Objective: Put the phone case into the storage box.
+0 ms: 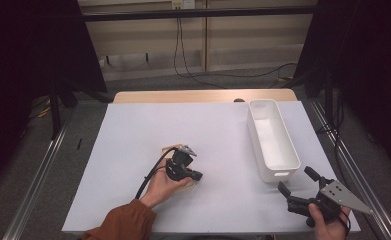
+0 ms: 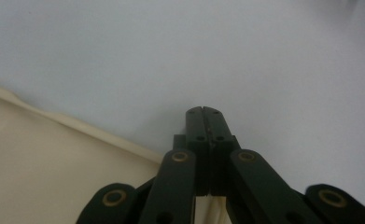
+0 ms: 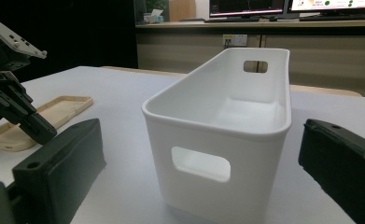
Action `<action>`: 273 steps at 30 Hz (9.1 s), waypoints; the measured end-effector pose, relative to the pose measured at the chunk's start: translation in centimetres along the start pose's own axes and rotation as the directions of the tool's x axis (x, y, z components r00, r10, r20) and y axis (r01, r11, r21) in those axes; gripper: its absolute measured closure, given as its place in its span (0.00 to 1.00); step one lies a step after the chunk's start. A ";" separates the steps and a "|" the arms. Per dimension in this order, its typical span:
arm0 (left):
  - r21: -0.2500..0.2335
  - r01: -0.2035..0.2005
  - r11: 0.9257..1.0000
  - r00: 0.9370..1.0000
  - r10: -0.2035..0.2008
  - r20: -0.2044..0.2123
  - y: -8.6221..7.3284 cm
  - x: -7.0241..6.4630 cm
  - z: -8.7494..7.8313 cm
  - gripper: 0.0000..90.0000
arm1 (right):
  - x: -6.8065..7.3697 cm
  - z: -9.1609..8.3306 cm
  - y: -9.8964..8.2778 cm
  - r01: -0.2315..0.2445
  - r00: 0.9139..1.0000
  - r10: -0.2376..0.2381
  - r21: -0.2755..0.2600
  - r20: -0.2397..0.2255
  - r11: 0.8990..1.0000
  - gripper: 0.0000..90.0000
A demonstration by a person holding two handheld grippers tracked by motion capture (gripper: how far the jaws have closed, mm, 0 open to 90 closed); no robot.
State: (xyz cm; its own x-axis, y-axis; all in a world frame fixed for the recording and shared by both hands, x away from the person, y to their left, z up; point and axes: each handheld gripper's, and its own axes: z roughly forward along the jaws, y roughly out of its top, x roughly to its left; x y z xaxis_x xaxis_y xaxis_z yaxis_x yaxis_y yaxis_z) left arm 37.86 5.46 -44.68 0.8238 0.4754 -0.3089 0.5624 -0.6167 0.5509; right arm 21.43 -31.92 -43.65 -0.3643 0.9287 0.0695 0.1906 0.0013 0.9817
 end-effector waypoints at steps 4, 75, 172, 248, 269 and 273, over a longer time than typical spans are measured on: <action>-0.008 0.001 1.000 1.000 -0.001 -0.005 -0.5 -0.1 -0.3 1.00 | 0.0 0.0 0.0 0.000 1.000 0.000 0.000 0.000 1.000 0.00; -0.020 -0.012 1.000 1.000 0.011 -0.020 -5.5 1.2 -4.5 1.00 | 0.1 0.1 0.0 0.006 1.000 -0.006 0.005 -0.006 1.000 0.00; -0.274 0.015 0.962 0.959 -0.091 -0.270 -6.1 6.3 -10.3 0.07 | 0.1 0.1 0.0 0.005 1.000 -0.005 0.004 -0.008 1.000 0.00; 0.027 0.166 0.986 0.956 -0.154 -0.250 -4.5 7.9 -7.6 0.79 | 0.2 0.2 0.0 0.016 1.000 -0.016 0.011 -0.021 1.000 0.00; -0.003 0.212 0.977 0.949 -0.206 -0.237 -4.5 7.7 -7.4 0.95 | 0.3 0.2 -0.1 0.016 1.000 -0.016 0.014 -0.024 1.000 0.00; -0.003 0.194 0.981 0.948 -0.188 -0.258 -4.5 7.5 -7.4 0.97 | 0.2 0.2 -0.1 0.015 1.000 -0.015 0.014 -0.024 1.000 0.00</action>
State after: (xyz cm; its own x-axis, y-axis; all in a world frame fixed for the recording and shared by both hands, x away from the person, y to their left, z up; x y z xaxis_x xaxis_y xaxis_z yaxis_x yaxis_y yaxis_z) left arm 40.96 16.40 -43.69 0.6564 0.7283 -0.1967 0.7115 -0.5109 0.4825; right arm 21.52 -31.61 -43.73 -0.3884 0.9196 0.0593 0.1977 0.0203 0.9801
